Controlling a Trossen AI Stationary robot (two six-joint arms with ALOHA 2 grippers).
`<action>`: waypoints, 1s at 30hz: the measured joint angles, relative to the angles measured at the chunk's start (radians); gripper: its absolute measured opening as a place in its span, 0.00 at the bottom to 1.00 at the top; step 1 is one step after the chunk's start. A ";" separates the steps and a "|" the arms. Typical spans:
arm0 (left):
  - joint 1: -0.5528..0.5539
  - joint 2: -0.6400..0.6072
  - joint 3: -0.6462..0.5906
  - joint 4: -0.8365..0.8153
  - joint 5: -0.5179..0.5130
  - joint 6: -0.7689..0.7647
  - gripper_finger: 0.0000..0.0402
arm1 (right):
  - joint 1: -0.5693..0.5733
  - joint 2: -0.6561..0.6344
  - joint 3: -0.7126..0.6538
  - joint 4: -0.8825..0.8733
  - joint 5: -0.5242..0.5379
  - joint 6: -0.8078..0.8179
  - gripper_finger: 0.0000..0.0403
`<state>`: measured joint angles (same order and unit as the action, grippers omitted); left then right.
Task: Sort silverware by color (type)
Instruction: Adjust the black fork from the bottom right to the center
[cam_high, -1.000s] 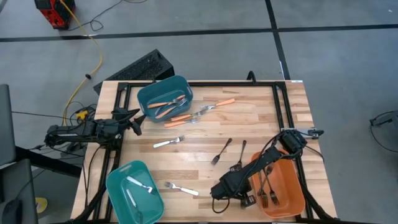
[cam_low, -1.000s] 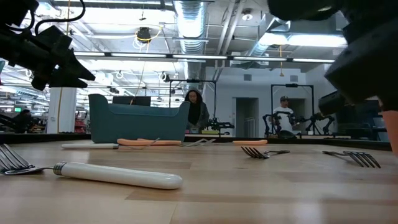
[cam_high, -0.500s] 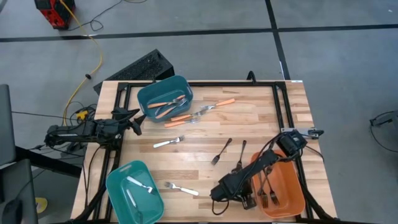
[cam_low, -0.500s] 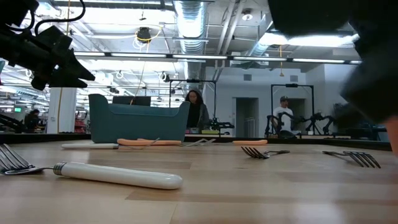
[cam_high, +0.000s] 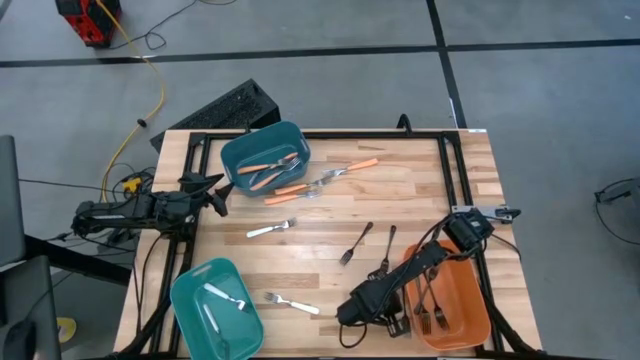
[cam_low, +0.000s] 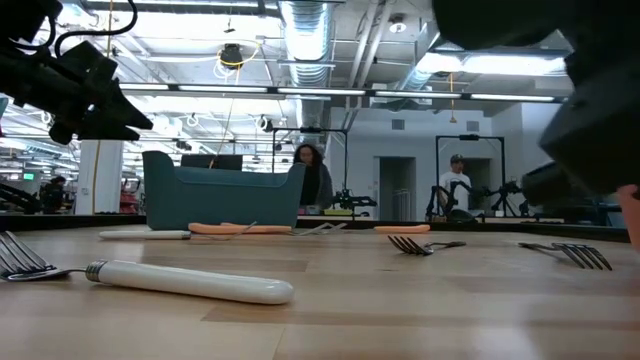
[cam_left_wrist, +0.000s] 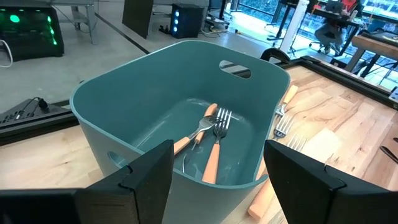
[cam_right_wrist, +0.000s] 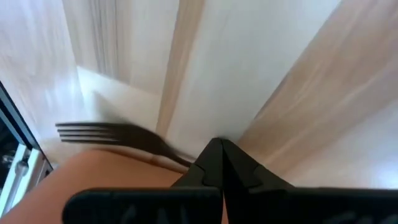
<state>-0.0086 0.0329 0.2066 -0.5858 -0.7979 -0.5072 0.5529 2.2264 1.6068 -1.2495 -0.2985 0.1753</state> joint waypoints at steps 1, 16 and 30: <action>0.000 0.000 0.000 0.000 0.000 0.000 0.58 | -0.003 0.001 0.006 -0.020 -0.001 0.001 0.04; 0.000 0.000 0.000 0.000 0.000 0.006 0.58 | 0.037 0.005 0.023 -0.130 -0.063 0.000 0.04; 0.000 0.000 0.000 0.000 -0.020 0.006 0.58 | 0.069 0.005 -0.028 -0.121 -0.099 0.001 0.04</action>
<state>-0.0087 0.0330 0.2066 -0.5861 -0.8177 -0.5011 0.6220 2.2314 1.5791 -1.3705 -0.3973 0.1766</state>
